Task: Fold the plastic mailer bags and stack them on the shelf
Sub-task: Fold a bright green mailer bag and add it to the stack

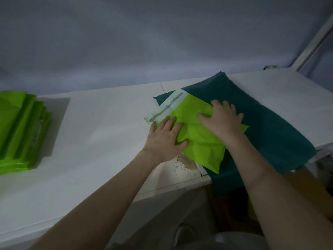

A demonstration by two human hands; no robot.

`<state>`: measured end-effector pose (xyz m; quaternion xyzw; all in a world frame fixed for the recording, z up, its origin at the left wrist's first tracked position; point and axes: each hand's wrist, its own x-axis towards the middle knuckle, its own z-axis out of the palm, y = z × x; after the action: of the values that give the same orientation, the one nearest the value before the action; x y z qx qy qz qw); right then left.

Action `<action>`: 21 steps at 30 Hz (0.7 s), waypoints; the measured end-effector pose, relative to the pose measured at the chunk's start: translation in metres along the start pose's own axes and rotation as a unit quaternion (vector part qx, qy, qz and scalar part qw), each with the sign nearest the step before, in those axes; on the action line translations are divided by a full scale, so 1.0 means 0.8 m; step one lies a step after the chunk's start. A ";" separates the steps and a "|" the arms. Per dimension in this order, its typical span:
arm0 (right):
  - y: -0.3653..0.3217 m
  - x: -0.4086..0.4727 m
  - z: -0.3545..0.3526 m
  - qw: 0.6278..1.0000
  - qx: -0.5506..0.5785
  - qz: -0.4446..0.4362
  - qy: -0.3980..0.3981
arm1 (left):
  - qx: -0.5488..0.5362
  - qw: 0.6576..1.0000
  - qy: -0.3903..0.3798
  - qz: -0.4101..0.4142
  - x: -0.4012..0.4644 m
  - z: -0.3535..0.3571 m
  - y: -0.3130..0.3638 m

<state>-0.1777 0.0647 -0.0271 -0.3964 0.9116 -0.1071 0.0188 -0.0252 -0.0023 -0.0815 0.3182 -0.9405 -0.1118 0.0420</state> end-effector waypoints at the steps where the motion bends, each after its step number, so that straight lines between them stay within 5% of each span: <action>1: -0.003 0.000 -0.001 1.000 0.011 0.004 0.000 | -0.002 1.000 0.003 -0.007 -0.001 -0.002 -0.004; 8: -0.021 -0.004 -0.001 0.948 0.306 0.059 -0.059 | -0.001 0.995 0.054 -0.086 -0.012 -0.010 -0.047; 14: -0.057 -0.016 0.002 0.924 0.373 0.014 -0.079 | -0.021 0.982 0.107 -0.152 -0.026 -0.025 -0.081; 18: -0.089 -0.020 0.002 0.878 0.472 0.012 -0.076 | -0.171 0.951 0.139 -0.215 -0.034 -0.052 -0.095; 21: -0.112 -0.024 -0.001 0.834 0.546 0.020 -0.077 | -0.376 0.875 0.131 -0.274 -0.038 -0.071 -0.113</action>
<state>-0.1001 0.0195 -0.0087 -0.3107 0.7080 -0.5562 0.3047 0.0609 -0.0644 -0.0477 0.5355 -0.6883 -0.4212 0.2492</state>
